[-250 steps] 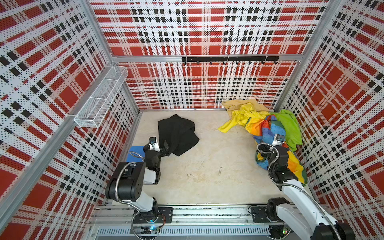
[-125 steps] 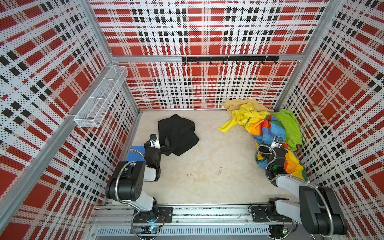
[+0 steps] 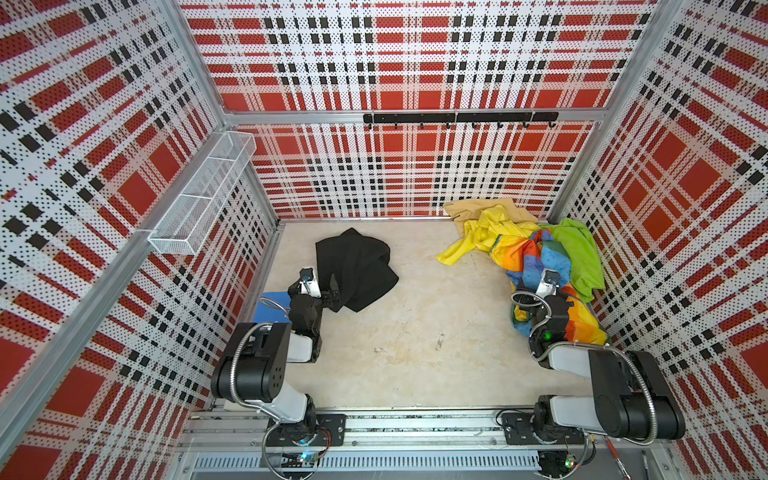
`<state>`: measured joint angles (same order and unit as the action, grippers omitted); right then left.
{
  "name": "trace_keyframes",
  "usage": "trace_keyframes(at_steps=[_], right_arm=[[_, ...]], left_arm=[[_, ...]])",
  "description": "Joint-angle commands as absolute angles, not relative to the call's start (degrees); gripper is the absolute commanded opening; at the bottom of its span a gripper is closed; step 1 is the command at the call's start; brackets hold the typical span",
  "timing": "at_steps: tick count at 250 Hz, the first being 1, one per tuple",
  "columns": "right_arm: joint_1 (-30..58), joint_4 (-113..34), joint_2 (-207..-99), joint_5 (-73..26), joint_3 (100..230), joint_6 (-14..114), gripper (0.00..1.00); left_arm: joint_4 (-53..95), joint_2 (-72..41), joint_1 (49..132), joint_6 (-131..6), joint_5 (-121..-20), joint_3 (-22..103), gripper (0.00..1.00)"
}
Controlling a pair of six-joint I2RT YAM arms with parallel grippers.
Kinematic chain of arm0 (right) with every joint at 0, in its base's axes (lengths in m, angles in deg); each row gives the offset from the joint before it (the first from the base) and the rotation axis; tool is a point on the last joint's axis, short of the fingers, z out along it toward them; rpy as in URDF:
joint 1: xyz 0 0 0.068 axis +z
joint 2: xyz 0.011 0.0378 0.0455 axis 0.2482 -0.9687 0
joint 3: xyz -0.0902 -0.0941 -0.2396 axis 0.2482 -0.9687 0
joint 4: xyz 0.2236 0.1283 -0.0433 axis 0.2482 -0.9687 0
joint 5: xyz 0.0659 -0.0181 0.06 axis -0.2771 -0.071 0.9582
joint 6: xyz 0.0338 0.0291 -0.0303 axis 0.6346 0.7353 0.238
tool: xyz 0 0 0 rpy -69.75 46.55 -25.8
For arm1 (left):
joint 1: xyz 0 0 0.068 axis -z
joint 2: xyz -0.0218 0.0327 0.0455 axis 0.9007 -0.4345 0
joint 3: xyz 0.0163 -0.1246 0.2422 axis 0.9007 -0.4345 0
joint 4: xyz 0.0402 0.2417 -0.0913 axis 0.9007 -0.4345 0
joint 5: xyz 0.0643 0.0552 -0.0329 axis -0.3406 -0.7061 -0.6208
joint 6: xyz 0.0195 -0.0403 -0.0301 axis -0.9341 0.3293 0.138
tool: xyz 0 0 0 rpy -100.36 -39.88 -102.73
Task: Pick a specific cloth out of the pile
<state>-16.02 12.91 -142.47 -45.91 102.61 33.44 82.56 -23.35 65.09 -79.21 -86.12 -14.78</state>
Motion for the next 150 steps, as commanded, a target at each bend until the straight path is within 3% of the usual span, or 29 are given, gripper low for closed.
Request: trace_keyframes(at_steps=[1,47,89,110,150], right_arm=[[-16.16,19.22,-142.43,-39.34,102.60,32.92,1.00],[-16.13,20.91,-144.26,-39.74,102.72,33.76,1.00],[-16.13,45.89,-156.55,-40.24,97.36,33.70,1.00],[-16.22,31.84,-152.32,-43.17,100.95,35.25,1.00],[-15.25,29.48,-153.98,-41.84,103.49,32.72,1.00]], left_arm=[[83.25,-23.68,65.35,-79.14,-86.07,-14.33,0.99],[83.20,-23.66,65.48,-79.16,-86.04,-14.33,0.99],[83.23,-23.76,65.47,-79.15,-86.11,-14.37,0.99],[83.26,-23.78,65.40,-79.18,-86.04,-14.36,0.99],[83.27,-23.68,65.38,-79.16,-86.08,-14.34,0.99]])
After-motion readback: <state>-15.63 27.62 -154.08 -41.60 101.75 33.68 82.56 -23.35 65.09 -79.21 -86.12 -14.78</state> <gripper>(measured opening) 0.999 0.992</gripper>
